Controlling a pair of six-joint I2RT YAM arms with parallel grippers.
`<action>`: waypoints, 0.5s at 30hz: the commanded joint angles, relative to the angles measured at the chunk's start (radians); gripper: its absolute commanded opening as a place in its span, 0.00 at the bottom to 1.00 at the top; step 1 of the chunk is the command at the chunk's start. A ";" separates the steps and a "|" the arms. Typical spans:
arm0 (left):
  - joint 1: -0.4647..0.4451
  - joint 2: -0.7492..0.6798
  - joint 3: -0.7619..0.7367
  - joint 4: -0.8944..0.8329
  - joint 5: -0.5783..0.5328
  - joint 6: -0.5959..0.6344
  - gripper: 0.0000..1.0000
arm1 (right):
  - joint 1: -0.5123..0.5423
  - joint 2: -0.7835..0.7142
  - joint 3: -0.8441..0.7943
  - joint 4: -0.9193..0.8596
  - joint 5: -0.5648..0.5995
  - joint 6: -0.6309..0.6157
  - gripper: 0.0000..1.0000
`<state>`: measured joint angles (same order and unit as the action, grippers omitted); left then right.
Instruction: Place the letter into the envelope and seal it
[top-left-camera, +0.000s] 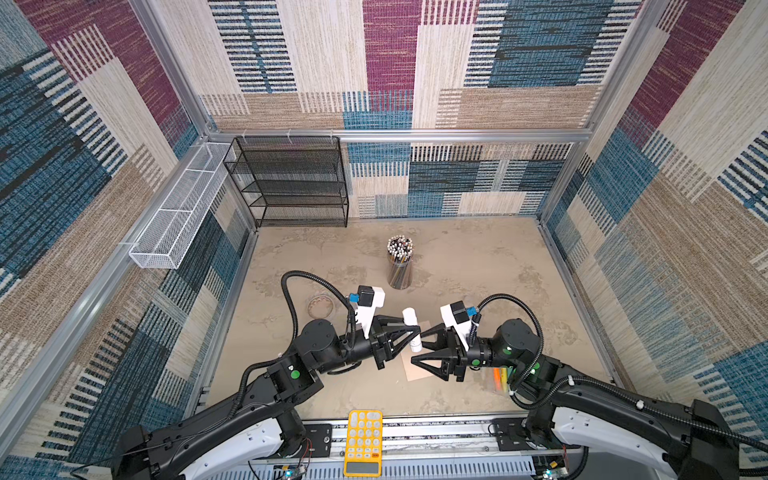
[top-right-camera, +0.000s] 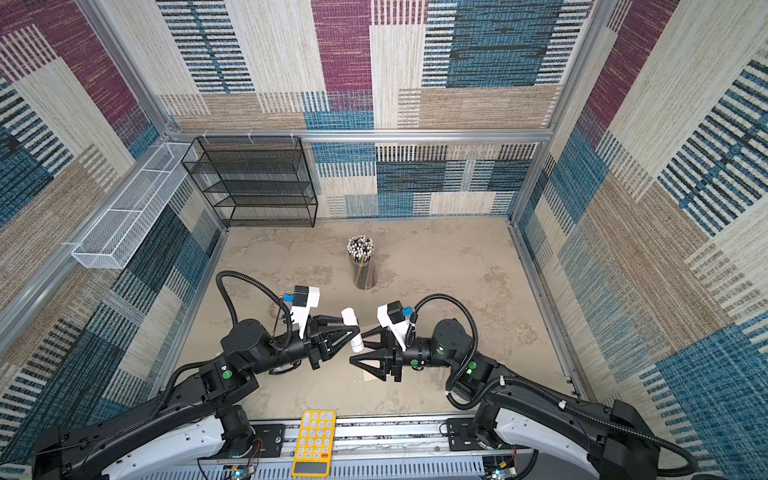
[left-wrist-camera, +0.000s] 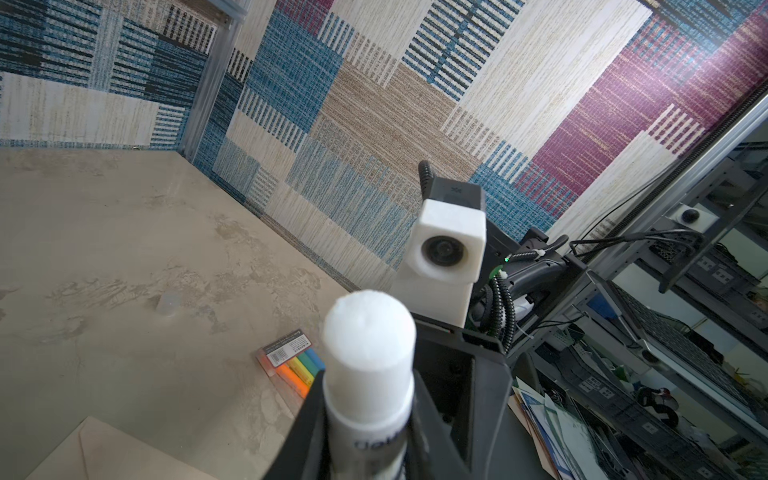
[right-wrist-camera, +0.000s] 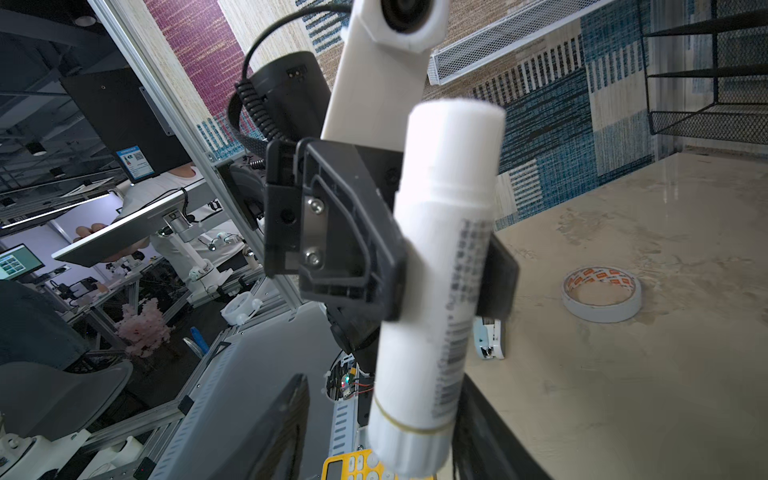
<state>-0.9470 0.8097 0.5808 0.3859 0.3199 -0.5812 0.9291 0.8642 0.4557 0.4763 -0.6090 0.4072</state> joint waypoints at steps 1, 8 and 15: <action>0.000 0.002 0.008 0.055 0.007 -0.007 0.00 | -0.005 0.013 0.012 0.045 -0.047 0.024 0.44; -0.001 0.004 0.015 0.024 -0.007 0.005 0.00 | -0.006 0.007 0.019 0.016 -0.030 0.024 0.33; -0.001 0.018 0.024 -0.013 -0.016 0.016 0.00 | -0.006 0.001 0.051 -0.042 -0.002 0.021 0.27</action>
<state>-0.9470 0.8188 0.5945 0.3969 0.3222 -0.5865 0.9207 0.8696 0.4866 0.4191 -0.6098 0.4259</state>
